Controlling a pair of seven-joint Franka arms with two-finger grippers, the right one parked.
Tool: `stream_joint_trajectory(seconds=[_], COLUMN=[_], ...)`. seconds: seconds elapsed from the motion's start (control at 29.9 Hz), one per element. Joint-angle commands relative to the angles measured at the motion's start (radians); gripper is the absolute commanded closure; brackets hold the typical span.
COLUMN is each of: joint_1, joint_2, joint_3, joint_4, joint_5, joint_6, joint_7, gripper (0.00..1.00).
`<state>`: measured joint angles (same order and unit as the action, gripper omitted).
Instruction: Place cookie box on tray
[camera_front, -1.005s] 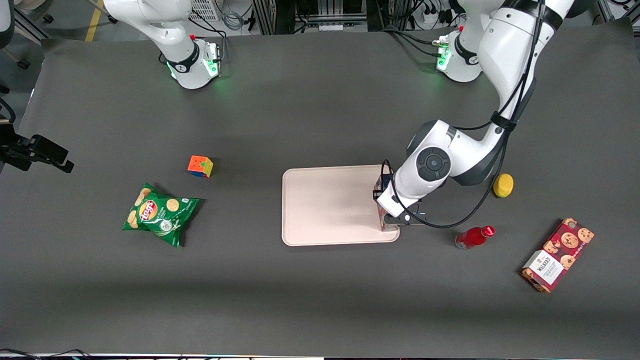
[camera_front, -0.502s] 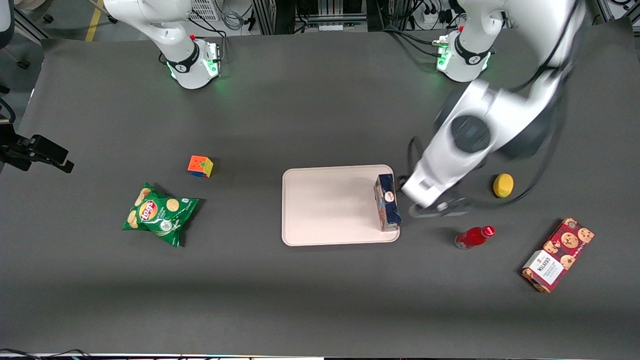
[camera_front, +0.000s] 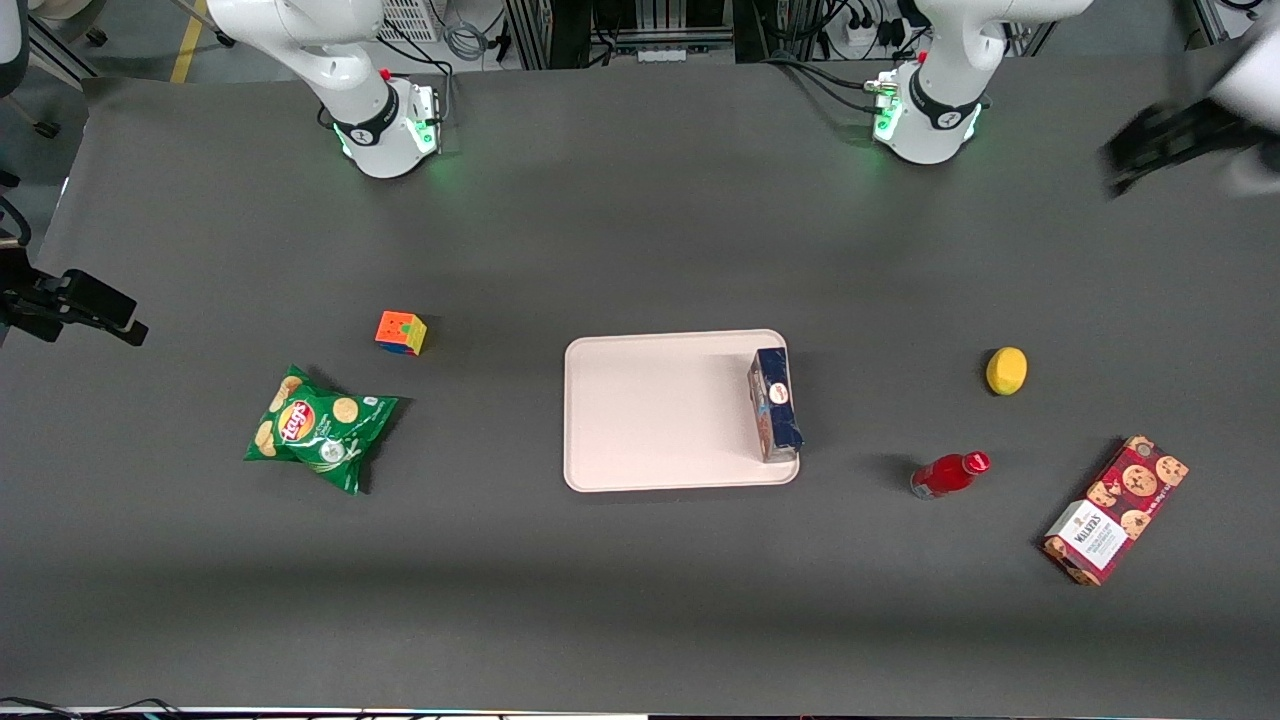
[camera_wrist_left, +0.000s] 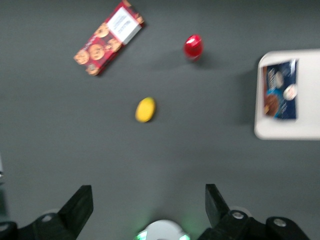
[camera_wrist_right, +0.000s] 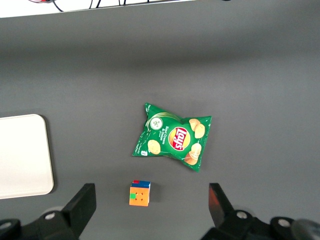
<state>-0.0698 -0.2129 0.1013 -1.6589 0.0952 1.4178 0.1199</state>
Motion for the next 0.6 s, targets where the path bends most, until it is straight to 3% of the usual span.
stream_joint_trajectory(seconds=[0.0, 0.2, 0.57], joint_1=[-0.008, -0.010, -0.012], joint_2=[-0.103, -0.094, -0.088], joint_3=[0.003, 0.001, -0.006], joint_4=[-0.297, -0.358, -0.343], joint_5=[-0.011, -0.058, -0.078], joint_6=[0.237, 0.348, 0.328], joint_7=[0.034, 0.034, 0.035], gripper=[0.00, 0.00, 0.00])
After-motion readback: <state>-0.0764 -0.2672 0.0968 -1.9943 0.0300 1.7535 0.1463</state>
